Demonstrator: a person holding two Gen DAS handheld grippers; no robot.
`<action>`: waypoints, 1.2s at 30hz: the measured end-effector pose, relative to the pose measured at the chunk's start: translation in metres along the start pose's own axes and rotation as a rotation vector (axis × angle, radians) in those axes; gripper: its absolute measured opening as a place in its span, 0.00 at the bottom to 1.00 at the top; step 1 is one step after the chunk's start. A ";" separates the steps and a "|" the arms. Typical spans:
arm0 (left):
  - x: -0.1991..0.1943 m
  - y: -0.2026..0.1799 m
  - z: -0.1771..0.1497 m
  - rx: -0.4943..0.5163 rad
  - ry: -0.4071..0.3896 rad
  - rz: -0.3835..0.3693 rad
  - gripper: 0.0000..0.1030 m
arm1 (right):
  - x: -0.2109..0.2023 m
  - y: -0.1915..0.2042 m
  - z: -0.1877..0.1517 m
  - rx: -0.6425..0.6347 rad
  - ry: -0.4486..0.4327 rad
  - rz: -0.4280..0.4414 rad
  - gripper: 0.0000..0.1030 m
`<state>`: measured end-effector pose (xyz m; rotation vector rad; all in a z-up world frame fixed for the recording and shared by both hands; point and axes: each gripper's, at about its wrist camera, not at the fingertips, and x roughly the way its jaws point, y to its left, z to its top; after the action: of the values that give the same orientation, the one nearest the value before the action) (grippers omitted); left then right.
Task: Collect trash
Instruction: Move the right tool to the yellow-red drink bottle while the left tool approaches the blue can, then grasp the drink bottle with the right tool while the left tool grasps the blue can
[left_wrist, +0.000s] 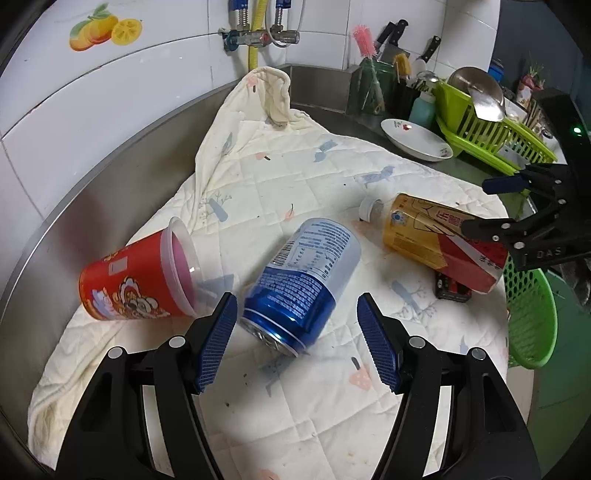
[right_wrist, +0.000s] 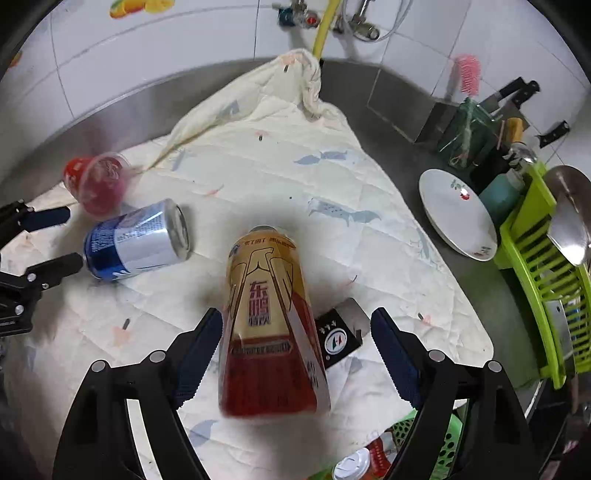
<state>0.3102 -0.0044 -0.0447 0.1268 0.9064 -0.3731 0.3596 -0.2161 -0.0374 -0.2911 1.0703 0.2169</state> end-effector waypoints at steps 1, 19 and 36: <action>0.002 0.000 0.001 0.007 0.003 0.000 0.65 | 0.005 0.000 0.001 -0.010 0.015 -0.004 0.77; 0.043 -0.001 0.015 0.087 0.077 -0.031 0.76 | 0.039 0.019 0.011 -0.059 0.106 0.051 0.77; 0.073 -0.011 0.024 0.154 0.144 -0.070 0.78 | 0.024 0.015 -0.009 -0.007 0.061 0.067 0.68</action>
<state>0.3645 -0.0403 -0.0869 0.2661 1.0255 -0.5040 0.3590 -0.2045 -0.0649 -0.2694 1.1413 0.2730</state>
